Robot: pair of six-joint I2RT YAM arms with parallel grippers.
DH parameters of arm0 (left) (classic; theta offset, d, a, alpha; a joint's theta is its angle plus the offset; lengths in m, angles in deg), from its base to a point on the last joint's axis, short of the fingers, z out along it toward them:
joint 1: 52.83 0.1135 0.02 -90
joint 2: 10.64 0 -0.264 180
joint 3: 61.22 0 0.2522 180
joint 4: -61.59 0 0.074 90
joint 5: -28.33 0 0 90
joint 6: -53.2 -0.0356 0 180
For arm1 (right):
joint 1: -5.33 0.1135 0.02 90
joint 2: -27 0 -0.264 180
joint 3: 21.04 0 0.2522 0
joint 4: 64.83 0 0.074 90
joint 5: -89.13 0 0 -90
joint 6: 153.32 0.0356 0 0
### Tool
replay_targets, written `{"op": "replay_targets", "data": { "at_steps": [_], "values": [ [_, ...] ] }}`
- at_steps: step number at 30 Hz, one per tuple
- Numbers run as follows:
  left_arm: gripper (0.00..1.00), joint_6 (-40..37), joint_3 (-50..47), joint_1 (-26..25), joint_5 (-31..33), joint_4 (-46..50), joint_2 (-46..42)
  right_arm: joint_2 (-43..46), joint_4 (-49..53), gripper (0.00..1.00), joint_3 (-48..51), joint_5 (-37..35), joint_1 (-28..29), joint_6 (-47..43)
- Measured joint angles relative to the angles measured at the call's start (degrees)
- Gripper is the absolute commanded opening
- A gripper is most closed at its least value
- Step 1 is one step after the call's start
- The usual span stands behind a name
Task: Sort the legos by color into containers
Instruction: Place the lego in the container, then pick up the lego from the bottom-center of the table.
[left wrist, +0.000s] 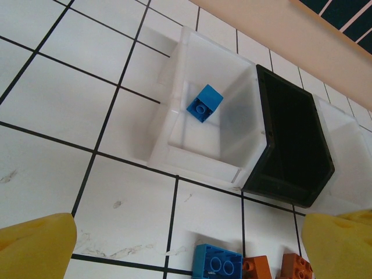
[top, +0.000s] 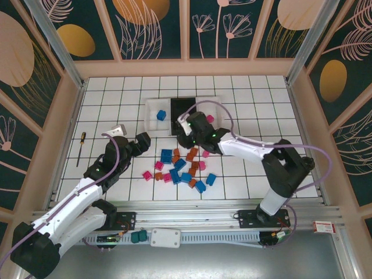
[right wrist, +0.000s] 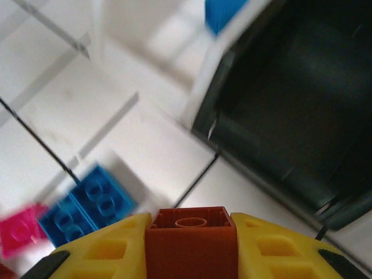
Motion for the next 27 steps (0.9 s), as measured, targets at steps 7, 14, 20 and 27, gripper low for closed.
{"op": "replay_targets", "data": {
  "at_steps": [7, 14, 20, 27],
  "values": [
    [0.99, 0.35, 0.0, 0.0, -0.07, 0.02, 0.83, -6.38, -4.22, 0.33, -9.64, -2.23, -5.99, 3.65],
    [0.99, 0.42, 0.0, 0.0, -0.94, 0.81, 1.99, -17.11, -3.74, 0.62, -17.42, -4.83, -7.63, 5.31],
    [0.99, 0.44, 0.0, 0.0, -2.32, 2.6, 3.58, -16.57, -3.52, 0.66, -18.84, -5.03, -7.61, 5.81],
    [0.99, 0.44, -0.02, 0.0, -4.44, 2.62, 5.57, -2.6, -4.98, 0.66, -4.72, -5.07, -6.4, 8.04]
  ]
}}
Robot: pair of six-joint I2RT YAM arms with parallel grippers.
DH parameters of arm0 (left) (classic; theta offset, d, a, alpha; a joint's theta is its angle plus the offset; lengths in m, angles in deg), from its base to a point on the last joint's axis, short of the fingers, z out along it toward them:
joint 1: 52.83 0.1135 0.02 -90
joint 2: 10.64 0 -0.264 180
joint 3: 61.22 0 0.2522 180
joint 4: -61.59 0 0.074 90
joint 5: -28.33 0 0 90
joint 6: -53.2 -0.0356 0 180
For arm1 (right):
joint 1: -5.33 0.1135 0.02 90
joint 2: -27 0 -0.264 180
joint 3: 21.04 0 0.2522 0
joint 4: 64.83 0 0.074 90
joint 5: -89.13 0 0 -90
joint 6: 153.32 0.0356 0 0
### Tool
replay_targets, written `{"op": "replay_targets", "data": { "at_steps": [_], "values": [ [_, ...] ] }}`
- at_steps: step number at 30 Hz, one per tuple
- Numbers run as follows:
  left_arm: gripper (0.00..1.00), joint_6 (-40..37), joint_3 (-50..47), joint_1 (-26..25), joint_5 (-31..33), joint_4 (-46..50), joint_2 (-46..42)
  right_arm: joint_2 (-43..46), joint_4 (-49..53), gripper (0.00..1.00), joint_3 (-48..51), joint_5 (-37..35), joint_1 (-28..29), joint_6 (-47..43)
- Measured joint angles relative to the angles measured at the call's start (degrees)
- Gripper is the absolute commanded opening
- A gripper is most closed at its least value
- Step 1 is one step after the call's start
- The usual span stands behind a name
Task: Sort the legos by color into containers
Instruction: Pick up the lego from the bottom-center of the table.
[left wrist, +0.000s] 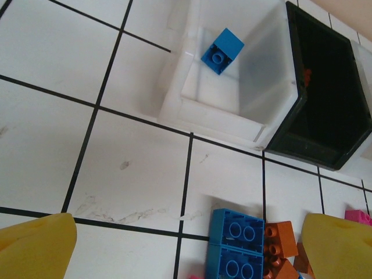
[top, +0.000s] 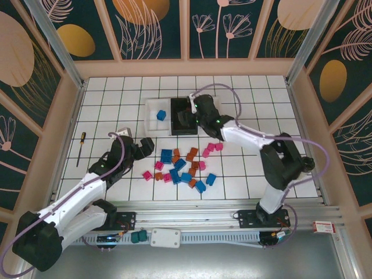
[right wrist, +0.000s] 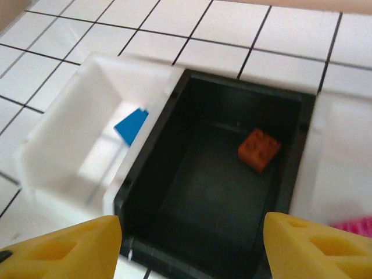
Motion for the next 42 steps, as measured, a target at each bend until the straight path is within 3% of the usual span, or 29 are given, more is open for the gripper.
{"op": "replay_targets", "data": {
  "at_steps": [6, 12, 19, 23, 32, 42],
  "values": [
    [0.99, 0.0, -0.07, 0.0, -0.13, -0.74, 1.99, 13.05, 0.96, 0.66, 17.14, 0.11, 0.81, 4.15],
    [0.99, 0.0, -0.37, 0.0, -0.17, -1.84, 4.46, 19.23, 5.33, 0.65, 26.8, 3.58, 2.67, 8.11],
    [0.99, 0.0, -0.42, 0.0, -0.35, -2.08, 6.4, 19.15, 5.9, 0.64, 30.8, 7.96, 6.29, 11.87],
    [0.99, 0.0, -0.59, 0.0, -0.55, -2.97, 6.58, 16.96, 4.96, 0.57, 32.17, 9.16, 6.56, 13.2],
    [0.99, 0.0, -0.59, 0.0, -0.81, -3.58, 7.32, 14.82, 3.23, 0.43, 32.2, 8.63, 6.54, 14.27],
    [0.99, 0.0, -0.68, 0.0, -1.14, -4.35, 8.22, 15.78, 2.8, 0.41, 33.35, 5.92, 5.79, 14.32]
  ]
}}
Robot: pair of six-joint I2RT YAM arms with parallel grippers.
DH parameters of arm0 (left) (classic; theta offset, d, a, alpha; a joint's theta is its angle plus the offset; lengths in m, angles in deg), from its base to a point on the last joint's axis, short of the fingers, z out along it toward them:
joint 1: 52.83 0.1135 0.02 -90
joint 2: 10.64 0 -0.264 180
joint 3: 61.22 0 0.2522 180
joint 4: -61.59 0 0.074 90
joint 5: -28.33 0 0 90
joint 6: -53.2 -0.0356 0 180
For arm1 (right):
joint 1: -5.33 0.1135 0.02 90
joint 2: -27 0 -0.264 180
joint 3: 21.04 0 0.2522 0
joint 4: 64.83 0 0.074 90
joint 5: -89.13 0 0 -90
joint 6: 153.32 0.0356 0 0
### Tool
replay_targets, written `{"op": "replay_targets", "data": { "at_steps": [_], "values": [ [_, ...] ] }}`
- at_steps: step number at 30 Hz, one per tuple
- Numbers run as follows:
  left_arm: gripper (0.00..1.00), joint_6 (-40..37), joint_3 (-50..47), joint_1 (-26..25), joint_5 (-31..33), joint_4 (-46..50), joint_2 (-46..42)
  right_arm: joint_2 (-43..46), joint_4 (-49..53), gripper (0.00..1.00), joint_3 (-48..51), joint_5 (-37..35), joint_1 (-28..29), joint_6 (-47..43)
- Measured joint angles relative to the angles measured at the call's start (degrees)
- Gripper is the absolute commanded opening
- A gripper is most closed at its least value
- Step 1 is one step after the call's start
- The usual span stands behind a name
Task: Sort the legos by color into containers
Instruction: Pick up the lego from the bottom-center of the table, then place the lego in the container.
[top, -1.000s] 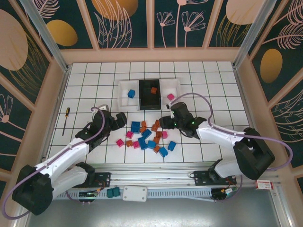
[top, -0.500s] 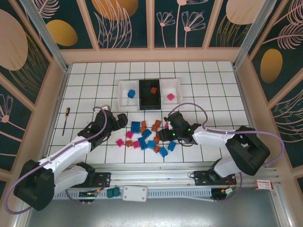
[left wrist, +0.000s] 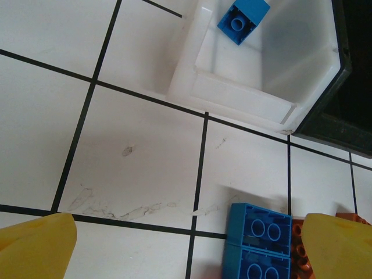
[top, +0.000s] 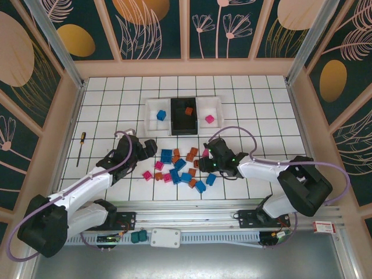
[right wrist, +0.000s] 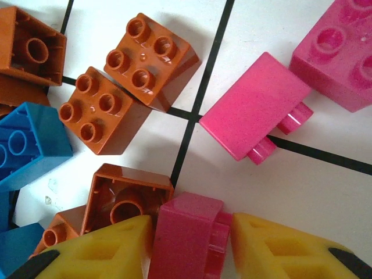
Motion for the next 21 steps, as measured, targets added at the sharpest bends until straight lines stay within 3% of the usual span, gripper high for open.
{"op": "replay_targets", "data": {
  "at_steps": [7, 15, 21],
  "values": [
    [0.99, 0.0, 0.0, 0.0, -0.52, -0.13, 0.83, 0.66, -1.38, 0.33, 0.92, 0.2, -0.07, 0.26],
    [0.99, 0.0, 0.0, 0.0, -0.72, -0.15, 0.83, 9.73, 1.84, 0.32, 0.33, 0.17, -0.76, 0.15],
    [0.99, 0.02, 0.0, 0.0, -1.16, -0.31, 0.81, 10.34, 3.37, 0.3, -5.7, 0.81, -6.34, -2.23]
  ]
}}
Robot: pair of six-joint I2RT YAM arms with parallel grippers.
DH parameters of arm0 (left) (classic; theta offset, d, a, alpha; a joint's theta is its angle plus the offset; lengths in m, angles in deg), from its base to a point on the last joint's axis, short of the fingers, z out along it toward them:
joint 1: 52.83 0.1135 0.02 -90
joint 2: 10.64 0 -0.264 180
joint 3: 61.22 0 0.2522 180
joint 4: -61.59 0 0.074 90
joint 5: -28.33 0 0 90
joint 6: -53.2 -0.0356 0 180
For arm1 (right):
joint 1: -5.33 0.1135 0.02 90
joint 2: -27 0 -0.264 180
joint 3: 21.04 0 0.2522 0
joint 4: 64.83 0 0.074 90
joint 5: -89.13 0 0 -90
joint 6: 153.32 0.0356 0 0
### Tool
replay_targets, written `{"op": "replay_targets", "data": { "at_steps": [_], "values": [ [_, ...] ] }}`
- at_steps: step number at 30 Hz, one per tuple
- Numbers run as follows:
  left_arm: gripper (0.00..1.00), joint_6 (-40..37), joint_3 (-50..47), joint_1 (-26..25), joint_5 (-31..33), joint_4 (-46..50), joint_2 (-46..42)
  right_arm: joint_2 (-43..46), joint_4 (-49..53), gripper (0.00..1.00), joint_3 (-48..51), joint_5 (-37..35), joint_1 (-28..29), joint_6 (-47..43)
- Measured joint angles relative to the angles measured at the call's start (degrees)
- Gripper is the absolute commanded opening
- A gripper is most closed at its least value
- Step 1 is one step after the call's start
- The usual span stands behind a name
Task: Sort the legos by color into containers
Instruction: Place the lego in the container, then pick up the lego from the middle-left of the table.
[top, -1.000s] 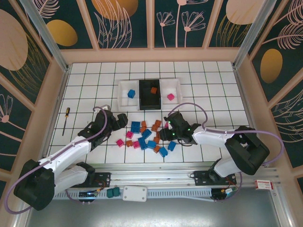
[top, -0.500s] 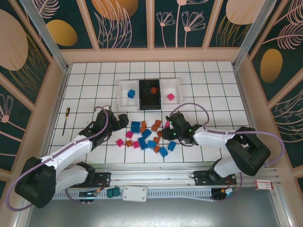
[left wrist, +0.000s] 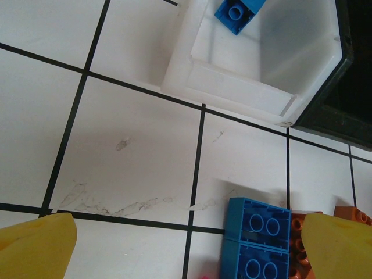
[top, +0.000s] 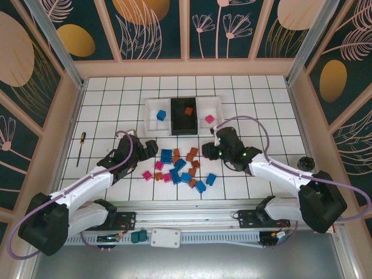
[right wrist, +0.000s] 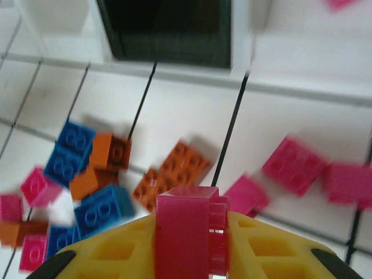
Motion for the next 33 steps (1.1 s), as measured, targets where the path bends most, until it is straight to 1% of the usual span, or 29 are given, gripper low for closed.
{"op": "replay_targets", "data": {
  "at_steps": [3, 5, 9, 10, 13, 14, 16, 18, 21, 24, 27, 30, 32, 33],
  "values": [
    [0.99, 0.22, 0.0, 0.0, -0.35, -0.15, 0.0, -3.61, -1.92, 0.3, -5.16, 0.24, -5.6, -1.68],
    [0.99, 0.39, 0.0, 0.0, -0.83, -0.24, 0.0, -9.27, -4.2, 0.3, -10.05, 0.42, -8.96, -2.58],
    [0.99, 0.46, 0.0, 0.0, -1.05, -0.17, -0.37, -20.87, -6.91, 0.33, -18.21, 0.48, -11.98, -3.78],
    [0.99, 0.48, 0.0, 0.0, -1.05, -0.15, -0.7, -23.54, -7.02, 0.35, -20.04, 0.46, -12.28, -4.02],
    [0.99, 0.57, 0.0, 0.0, -0.83, 0.52, -1.9, -30.27, -7.1, 0.52, -24.76, 0.59, -12.85, -4.87],
    [0.99, 0.57, 0.0, 0.0, -0.74, 0.9, -2.21, -31.91, -7.1, 0.56, -26.1, 0.76, -13.0, -5.16],
    [0.99, 0.57, 0.0, 0.0, -0.28, 1.99, -2.78, -34.69, -6.99, 0.6, -28.89, 1.05, -13.22, -5.29],
    [0.98, 0.59, 0.0, 0.0, 0.44, 3.39, -3.26, -35.19, -7.15, 0.62, -30.01, 1.62, -13.22, -5.16],
    [0.95, 0.98, 0.0, -0.37, 1.33, 5.57, -3.91, -34.36, -7.89, 0.63, -30.16, 2.49, -13.0, -5.09],
    [0.92, 2.1, -0.02, -3.21, 2.45, 7.15, -3.98, -31.93, -8.66, 0.63, -28.57, 2.75, -12.17, -5.07],
    [0.91, 3.8, -0.24, -6.56, 2.91, 8.5, -3.21, -28.11, -9.81, 0.63, -24.94, 2.99, -10.8, -5.05],
    [0.9, 5.64, -1.77, -8.61, 3.91, 9.92, -3.3, -24.83, -10.78, 0.63, -20.9, 3.52, -9.86, -4.9],
    [0.83, 6.84, -3.67, -9.73, 4.13, 10.93, -4.28, -23.12, -11.3, 0.63, -18.29, 3.76, -9.6, -4.83],
    [0.79, 7.39, -4.55, -10.21, 4.13, 11.45, -4.61, -22.43, -11.37, 0.63, -17.18, 3.78, -9.57, -4.74]
  ]
}}
